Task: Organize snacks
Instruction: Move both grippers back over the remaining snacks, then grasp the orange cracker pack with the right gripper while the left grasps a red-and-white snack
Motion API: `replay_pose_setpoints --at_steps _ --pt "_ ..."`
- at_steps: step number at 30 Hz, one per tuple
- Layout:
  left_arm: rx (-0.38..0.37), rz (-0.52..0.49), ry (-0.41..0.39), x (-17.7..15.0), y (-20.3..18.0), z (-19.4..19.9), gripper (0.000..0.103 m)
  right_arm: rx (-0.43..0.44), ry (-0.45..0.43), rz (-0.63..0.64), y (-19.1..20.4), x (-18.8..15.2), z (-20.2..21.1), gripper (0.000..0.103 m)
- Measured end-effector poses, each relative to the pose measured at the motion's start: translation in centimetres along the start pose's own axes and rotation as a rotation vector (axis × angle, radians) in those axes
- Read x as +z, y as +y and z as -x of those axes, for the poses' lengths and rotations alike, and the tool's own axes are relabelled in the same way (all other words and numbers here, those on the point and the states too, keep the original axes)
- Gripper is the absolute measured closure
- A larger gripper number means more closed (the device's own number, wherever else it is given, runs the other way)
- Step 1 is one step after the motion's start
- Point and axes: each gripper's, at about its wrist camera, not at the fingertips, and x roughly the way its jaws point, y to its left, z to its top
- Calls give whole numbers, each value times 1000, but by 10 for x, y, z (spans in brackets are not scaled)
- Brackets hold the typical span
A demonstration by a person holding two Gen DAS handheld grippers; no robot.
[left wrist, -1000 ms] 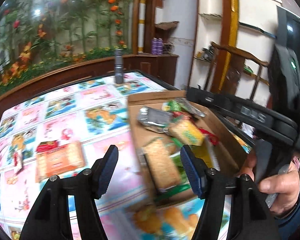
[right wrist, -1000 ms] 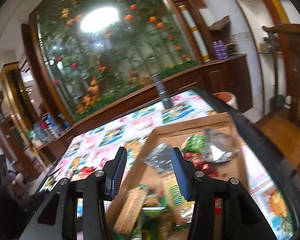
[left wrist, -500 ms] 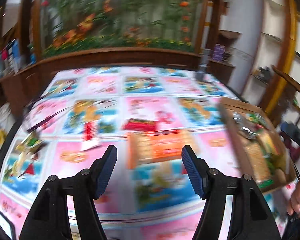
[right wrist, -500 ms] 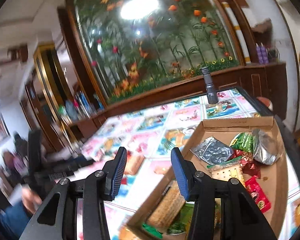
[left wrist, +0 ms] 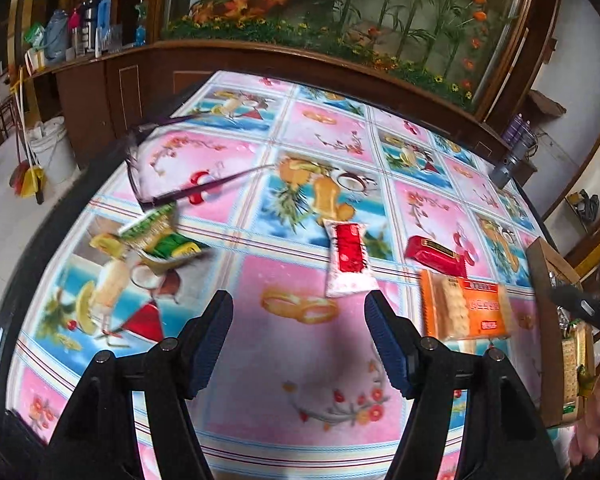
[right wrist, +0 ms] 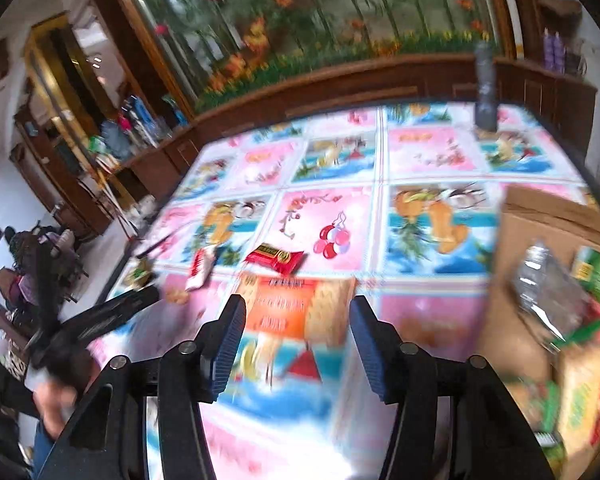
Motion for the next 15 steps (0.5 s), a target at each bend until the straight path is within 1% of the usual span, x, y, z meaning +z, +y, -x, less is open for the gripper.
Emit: replay_pose_setpoints --at_steps 2,4,5,7,10,12,13,15 --pt "6 11 7 -1 3 -2 36 4 34 -32 -4 13 -30 45" --pt "9 13 9 0 4 -3 36 37 85 -56 -8 20 -58 45" --pt "13 12 8 0 4 -3 36 43 87 -64 -8 22 -66 45" --pt "10 14 -1 1 5 0 36 32 106 -56 -6 22 -79 45" --pt "12 22 -18 4 9 5 35 72 146 -28 0 15 -86 45" --pt "12 34 -23 5 11 6 35 111 194 23 12 5 -83 44" --pt "4 38 -22 6 12 6 35 142 210 59 20 -3 -78 39" --pt "4 34 -24 6 11 6 36 155 226 132 37 -16 -72 29"
